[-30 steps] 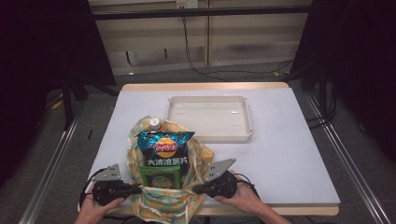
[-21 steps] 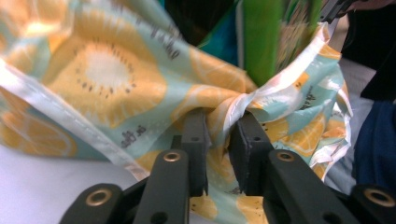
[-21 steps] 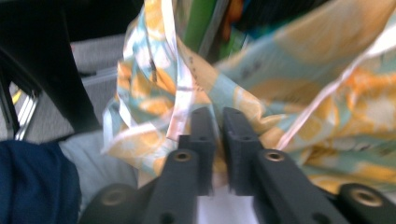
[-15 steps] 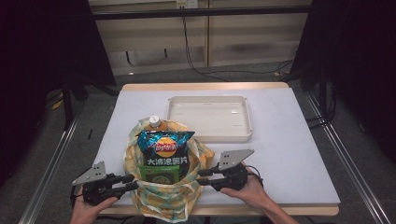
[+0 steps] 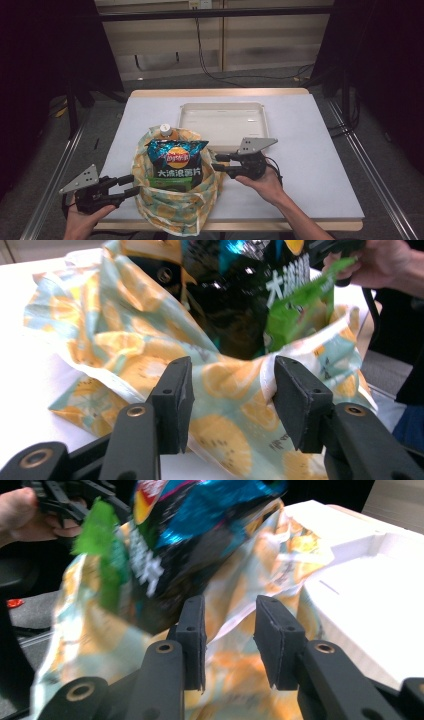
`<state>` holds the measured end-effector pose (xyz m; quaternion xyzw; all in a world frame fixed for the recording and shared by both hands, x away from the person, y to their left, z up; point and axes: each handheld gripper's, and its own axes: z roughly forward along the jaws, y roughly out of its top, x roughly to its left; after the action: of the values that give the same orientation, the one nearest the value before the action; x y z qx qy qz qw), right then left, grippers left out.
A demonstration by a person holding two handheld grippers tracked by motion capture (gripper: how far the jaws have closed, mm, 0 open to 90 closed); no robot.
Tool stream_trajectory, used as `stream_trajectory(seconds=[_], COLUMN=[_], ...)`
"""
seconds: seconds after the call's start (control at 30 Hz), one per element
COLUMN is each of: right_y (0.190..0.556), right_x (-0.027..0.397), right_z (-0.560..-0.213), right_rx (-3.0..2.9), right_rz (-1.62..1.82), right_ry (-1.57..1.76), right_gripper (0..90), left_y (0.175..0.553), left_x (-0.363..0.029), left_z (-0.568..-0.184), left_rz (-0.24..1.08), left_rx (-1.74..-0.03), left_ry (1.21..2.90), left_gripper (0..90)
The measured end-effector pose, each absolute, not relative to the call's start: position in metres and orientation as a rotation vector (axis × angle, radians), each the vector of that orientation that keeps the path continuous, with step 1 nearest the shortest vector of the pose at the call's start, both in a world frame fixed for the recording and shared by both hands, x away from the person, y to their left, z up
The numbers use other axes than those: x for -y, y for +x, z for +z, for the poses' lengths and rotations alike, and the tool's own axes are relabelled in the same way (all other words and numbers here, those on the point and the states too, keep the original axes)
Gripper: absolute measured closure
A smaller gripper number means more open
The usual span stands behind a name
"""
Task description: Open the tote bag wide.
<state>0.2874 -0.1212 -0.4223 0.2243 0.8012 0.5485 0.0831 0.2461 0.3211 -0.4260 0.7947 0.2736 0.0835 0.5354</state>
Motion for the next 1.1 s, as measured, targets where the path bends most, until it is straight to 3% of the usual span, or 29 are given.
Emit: stream_trajectory(seconds=[0.4,0.73,0.87,0.9,0.97,1.0,1.1], right_y=[0.322,0.336,0.342,0.345,0.35,0.351,0.353], right_x=[0.103,0.092,0.085,0.083,0.084,0.084,0.086], right_z=[-0.427,-0.439,-0.444,-0.446,-0.452,-0.454,-0.458], right_rx=[-2.358,-2.358,-2.373,-2.383,-2.423,-2.425,-2.447], right_rz=[1.659,1.636,1.634,1.614,1.627,1.632,1.606], right_ry=[0.712,0.714,0.722,0.729,0.723,0.736,0.765], right_gripper=[59.4,54.7,55.0,59.4,81.8,87.7,90.0], left_y=[0.257,0.245,0.246,0.248,0.257,0.265,0.287], left_x=[-0.322,-0.337,-0.341,-0.341,-0.337,-0.331,-0.322], left_z=[-0.412,-0.421,-0.419,-0.419,-0.417,-0.417,-0.418], left_rz=[0.211,0.217,0.242,0.248,0.261,0.256,0.218], left_rx=[-0.655,-0.717,-0.744,-0.763,-0.77,-0.759,-0.742], left_ry=[1.838,1.816,1.818,1.809,1.803,1.817,1.808], left_gripper=[42.4,27.4,26.9,27.1,28.5,29.0,29.4])
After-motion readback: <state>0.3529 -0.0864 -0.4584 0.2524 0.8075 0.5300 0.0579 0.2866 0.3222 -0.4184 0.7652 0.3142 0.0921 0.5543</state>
